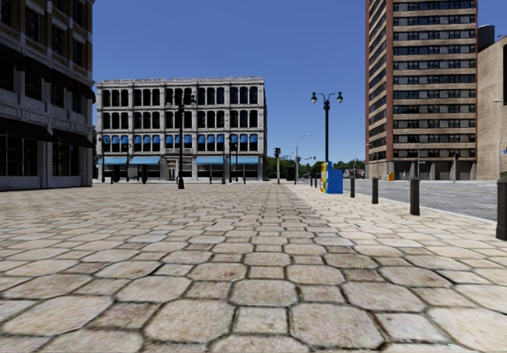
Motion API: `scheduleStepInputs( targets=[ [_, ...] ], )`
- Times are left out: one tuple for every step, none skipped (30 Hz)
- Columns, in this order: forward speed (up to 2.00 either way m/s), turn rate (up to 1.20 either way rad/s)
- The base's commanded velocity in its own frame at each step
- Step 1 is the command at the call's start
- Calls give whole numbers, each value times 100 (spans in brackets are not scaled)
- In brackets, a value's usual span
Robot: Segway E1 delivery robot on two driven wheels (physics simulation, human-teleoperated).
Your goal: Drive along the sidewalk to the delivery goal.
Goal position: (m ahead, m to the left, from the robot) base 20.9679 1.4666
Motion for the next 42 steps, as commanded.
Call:
scheduleStepInputs(
  targets=[
    [200,0],
    [200,0],
    [200,0],
    [200,0],
    [200,0],
    [200,0],
    [200,0],
    [200,0],
    [200,0],
    [200,0],
    [200,0],
    [200,0],
    [200,0],
    [200,0],
    [200,0],
    [200,0],
    [200,0],
    [200,0],
    [200,0],
    [200,0],
    [200,0],
    [200,0],
    [200,0],
    [200,0],
    [200,0],
    [200,0],
    [200,0],
    [200,0],
    [200,0],
    [200,0],
    [200,0],
    [200,0],
    [200,0],
    [200,0],
    [200,0],
    [200,0],
    [200,0],
    [200,0],
    [200,0],
    [200,0],
    [200,0],
    [200,0]
  ],
)
